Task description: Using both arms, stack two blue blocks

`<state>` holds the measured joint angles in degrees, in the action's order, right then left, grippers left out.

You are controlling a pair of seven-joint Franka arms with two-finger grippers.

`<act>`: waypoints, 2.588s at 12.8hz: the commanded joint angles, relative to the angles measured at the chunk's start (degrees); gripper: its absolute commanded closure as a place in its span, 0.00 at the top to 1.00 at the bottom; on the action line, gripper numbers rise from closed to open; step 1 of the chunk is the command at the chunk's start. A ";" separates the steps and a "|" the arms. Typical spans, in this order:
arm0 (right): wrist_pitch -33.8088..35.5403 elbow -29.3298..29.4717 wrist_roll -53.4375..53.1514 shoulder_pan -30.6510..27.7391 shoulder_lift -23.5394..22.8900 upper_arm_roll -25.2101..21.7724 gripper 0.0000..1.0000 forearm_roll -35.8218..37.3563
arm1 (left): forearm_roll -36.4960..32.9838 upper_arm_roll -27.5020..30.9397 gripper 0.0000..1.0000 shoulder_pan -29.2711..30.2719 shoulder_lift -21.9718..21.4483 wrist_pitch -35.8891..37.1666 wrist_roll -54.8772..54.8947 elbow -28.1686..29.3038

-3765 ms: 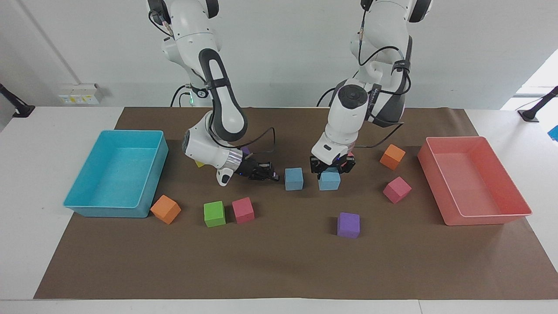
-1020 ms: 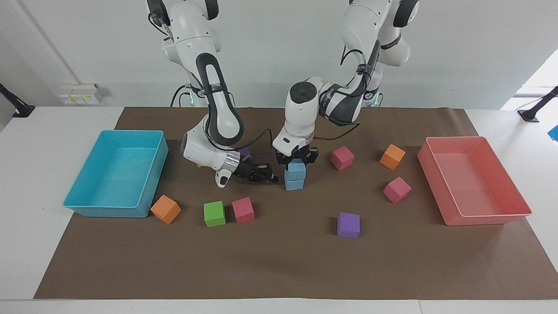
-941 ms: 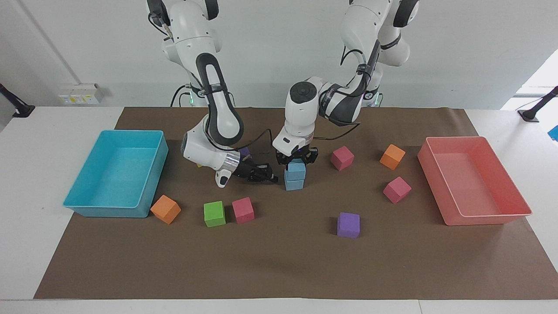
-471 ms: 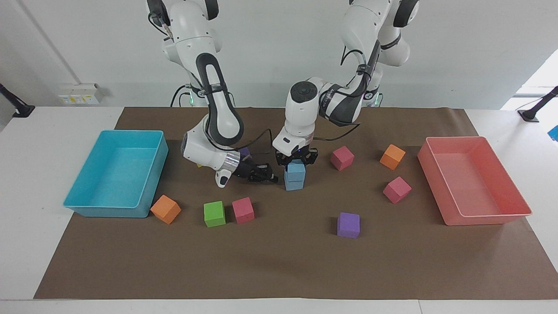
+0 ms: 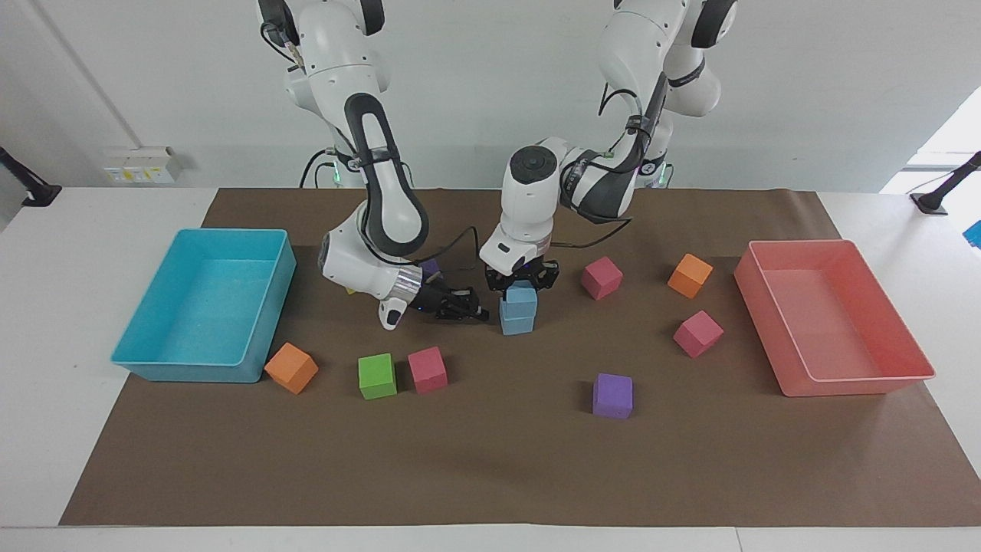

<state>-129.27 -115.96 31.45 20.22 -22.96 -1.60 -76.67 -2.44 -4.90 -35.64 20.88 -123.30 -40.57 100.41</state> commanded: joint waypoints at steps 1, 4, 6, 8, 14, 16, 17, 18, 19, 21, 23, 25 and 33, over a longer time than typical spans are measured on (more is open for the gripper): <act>0.43 -0.32 2.65 -0.70 0.02 0.46 0.00 -1.91 | -1.25 0.77 0.08 -0.92 -1.46 -1.33 -0.39 1.98; 0.34 -0.32 2.65 -0.70 0.02 0.46 0.00 -1.91 | -1.25 0.86 0.12 -1.01 -1.46 -0.71 -0.83 1.81; 0.34 -0.32 2.65 -0.62 0.02 0.46 0.00 -1.91 | -1.25 0.86 0.12 -1.01 -1.46 -0.36 -1.00 1.80; 0.25 -0.32 2.65 -0.62 0.02 0.46 0.00 -1.82 | -1.25 0.86 0.12 -1.01 -1.63 -0.18 -1.09 1.63; 0.07 -0.32 2.65 -0.53 0.02 0.46 0.00 -1.82 | -1.25 0.86 0.12 -0.92 -1.81 -0.97 -1.88 1.63; 0.07 -0.32 2.65 -0.44 0.02 0.46 0.00 -1.82 | -1.16 0.77 0.12 -0.84 -1.72 -1.59 -1.88 1.72; 0.07 -0.32 2.65 -0.44 0.02 0.46 0.00 -1.82 | -1.16 0.77 0.15 -0.83 -1.72 -2.02 -1.88 1.89; 0.07 -0.32 2.65 -0.44 0.02 0.46 0.00 -1.82 | -1.07 0.68 0.16 -0.57 -1.72 -2.20 -1.79 2.07; 0.07 -0.32 2.65 -0.44 0.02 0.46 0.00 -1.82 | -0.99 0.68 0.16 -0.57 -1.72 -2.47 -1.88 2.07; 0.07 -0.32 2.65 -0.44 0.02 0.46 0.00 -1.91 | -0.99 0.77 0.17 -0.66 -1.72 -2.29 -1.88 2.07; 0.07 -0.32 2.65 -0.44 0.02 0.46 0.00 -1.91 | -0.99 0.68 0.31 -0.75 -1.81 -2.21 -1.88 2.07; 0.07 -0.32 2.65 -0.44 0.02 0.46 0.00 -1.82 | -0.72 0.68 0.54 -0.75 -1.81 -1.85 -2.75 2.07; 0.07 -0.32 2.65 -0.44 0.02 0.46 0.00 -1.56 | -0.55 0.86 1.00 -0.75 -1.72 -1.59 -3.02 1.54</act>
<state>-129.27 -115.96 31.46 20.22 -22.96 -1.51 -76.67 -2.44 -4.82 -35.64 20.68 -124.35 -42.58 100.50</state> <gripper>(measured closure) 0.991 0.000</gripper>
